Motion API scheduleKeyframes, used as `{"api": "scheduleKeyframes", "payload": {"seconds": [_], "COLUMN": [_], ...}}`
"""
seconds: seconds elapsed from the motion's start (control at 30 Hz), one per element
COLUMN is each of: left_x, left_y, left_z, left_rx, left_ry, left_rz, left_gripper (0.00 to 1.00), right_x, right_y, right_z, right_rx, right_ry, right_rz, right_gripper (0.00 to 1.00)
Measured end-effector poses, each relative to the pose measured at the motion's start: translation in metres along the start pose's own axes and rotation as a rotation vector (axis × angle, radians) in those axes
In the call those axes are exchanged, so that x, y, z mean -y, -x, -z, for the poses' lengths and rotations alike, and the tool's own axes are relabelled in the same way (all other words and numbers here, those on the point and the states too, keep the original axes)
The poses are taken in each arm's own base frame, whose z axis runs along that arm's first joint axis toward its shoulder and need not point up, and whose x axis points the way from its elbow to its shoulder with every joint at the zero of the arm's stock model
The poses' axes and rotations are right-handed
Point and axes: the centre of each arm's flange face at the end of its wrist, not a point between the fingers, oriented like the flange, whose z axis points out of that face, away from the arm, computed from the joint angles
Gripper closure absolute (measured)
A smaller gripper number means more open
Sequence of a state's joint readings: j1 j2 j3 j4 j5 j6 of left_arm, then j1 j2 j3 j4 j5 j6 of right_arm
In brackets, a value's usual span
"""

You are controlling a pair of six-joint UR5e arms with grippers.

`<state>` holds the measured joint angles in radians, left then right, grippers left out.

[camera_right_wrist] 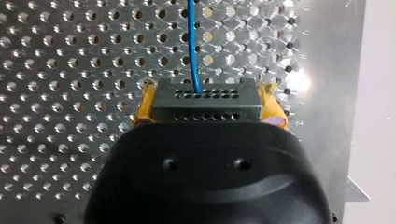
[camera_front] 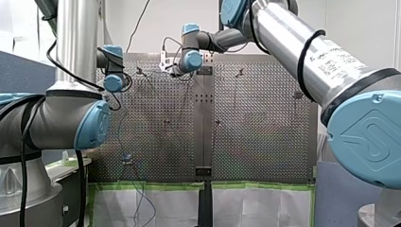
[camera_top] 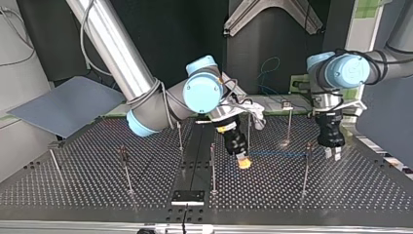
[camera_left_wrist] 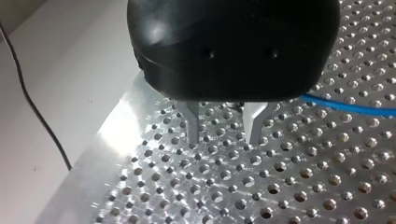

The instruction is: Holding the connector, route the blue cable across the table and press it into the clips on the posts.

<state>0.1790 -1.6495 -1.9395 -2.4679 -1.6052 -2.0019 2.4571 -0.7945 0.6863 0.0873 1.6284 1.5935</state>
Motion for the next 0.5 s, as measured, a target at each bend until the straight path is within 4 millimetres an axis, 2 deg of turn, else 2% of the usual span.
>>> {"api": "scheduleKeyframes", "payload": {"seconds": [0.07,0.1,0.13,0.5], "left_x": [0.0,0.001,0.001,0.011], "left_y": [0.003,0.005,0.006,0.028], "left_z": [0.006,0.009,0.012,0.044], "left_rx": [-0.003,-0.004,-0.006,-0.035], "left_ry": [0.018,0.025,0.031,0.065], "left_rz": [-0.008,-0.012,-0.017,-0.098], "left_gripper": [0.23,0.23,0.0,0.0], "right_x": [0.0,-0.001,-0.001,-0.005], "right_y": [-0.002,-0.003,-0.003,-0.004], "right_z": [0.0,0.0,0.0,0.001], "right_rx": [-0.004,-0.005,-0.005,-0.005], "right_ry": [0.008,0.013,0.019,0.09], "right_rz": [0.007,0.011,0.015,0.042], "right_gripper": [1.0,1.0,1.0,1.0]}}
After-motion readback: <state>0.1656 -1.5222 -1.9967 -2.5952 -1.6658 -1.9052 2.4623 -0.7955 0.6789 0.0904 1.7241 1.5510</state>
